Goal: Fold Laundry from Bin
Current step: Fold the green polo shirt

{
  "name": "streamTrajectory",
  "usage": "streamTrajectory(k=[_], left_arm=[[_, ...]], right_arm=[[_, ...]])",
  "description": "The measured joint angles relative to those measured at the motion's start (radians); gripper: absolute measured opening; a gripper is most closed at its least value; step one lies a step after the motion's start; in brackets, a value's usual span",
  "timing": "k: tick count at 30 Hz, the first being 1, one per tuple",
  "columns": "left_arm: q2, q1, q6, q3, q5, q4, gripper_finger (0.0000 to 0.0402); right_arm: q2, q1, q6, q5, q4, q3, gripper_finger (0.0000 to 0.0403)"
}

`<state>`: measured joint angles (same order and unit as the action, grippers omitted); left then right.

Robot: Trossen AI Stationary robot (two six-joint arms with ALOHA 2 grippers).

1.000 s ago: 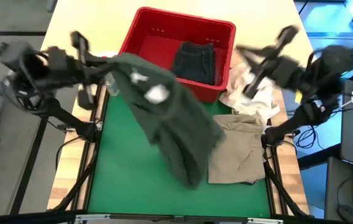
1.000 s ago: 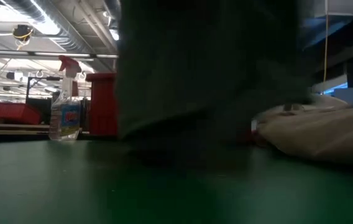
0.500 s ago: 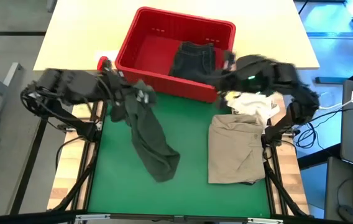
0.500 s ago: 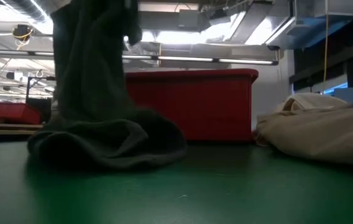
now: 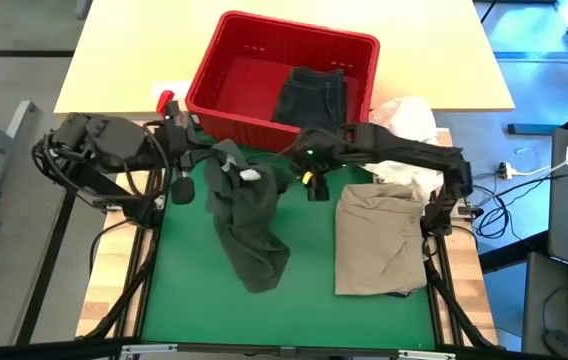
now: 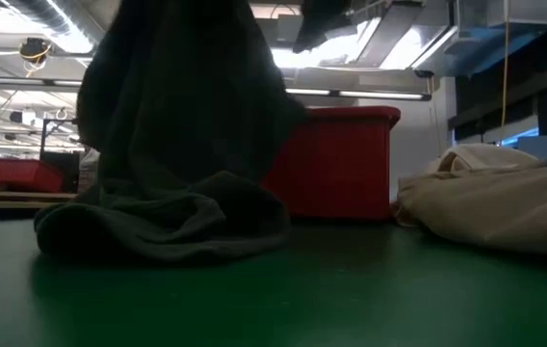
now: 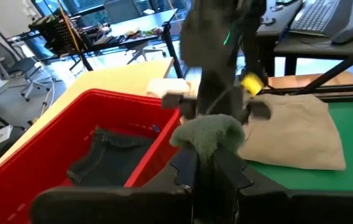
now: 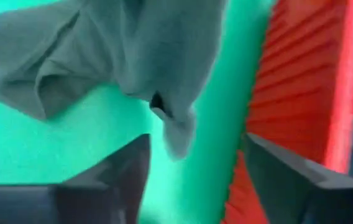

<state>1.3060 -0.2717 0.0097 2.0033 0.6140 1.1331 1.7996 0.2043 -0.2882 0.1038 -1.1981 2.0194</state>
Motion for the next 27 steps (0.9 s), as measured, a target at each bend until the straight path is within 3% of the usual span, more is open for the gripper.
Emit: streamTrajectory(k=[8, 12, 14, 17, 24, 27], left_arm=[[0.002, -0.027, 0.025, 0.000, -0.003, 0.000, 0.0018], [0.002, -0.027, 0.027, 0.000, -0.003, -0.005, 0.0018], [0.002, -0.027, 0.027, 0.000, -0.003, -0.005, 0.0018], [0.002, -0.026, 0.028, 0.000, -0.002, -0.005, 0.0018], [0.002, -0.026, 0.029, 0.000, 0.001, -0.006, 0.0018], [0.002, -0.026, 0.029, 0.000, 0.003, -0.008, 0.0018]], right_arm=[[-0.015, 0.018, -0.094, -0.138, 0.360, -0.247, 0.0367], [-0.033, 0.063, -0.066, -0.396, 0.535, -0.299, 0.0396], [-0.031, 0.073, -0.047, -0.464, 0.596, -0.322, 0.0397], [-0.012, 0.071, -0.024, -0.457, 0.664, -0.347, 0.0389], [0.003, 0.058, -0.080, -0.435, 0.587, -0.353, 0.0364], [0.003, 0.056, -0.031, -0.455, 0.598, -0.352, 0.0344]])
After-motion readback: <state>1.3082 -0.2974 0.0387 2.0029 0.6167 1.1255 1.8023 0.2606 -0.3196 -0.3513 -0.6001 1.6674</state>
